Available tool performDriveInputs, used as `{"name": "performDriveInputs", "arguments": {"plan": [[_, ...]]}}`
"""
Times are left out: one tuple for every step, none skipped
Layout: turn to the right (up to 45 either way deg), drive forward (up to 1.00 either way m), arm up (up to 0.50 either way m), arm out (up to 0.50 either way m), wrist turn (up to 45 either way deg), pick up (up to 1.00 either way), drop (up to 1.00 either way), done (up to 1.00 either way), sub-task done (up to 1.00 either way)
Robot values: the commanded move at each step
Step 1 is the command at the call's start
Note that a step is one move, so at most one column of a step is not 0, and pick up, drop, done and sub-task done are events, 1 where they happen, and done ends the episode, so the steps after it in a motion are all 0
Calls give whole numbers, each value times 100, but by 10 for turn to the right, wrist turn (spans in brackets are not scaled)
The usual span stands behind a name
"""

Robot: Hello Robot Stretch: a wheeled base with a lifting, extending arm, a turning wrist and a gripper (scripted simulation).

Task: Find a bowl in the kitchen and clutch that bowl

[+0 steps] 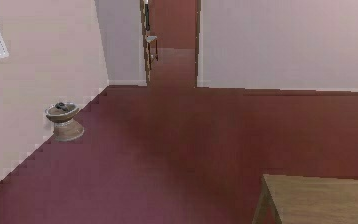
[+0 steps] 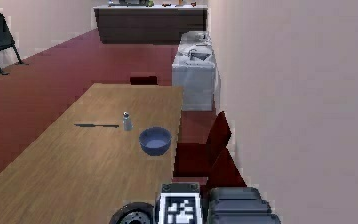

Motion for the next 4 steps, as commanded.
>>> {"name": "performDriveInputs", "arguments": {"plan": [[0, 0, 0, 40, 0, 0, 0, 0, 0], [0, 0, 0, 0, 450, 0, 0, 0, 0], [0, 0, 0, 0, 450, 0, 0, 0, 0], [0, 0, 0, 0, 450, 0, 0, 0, 0]]}}
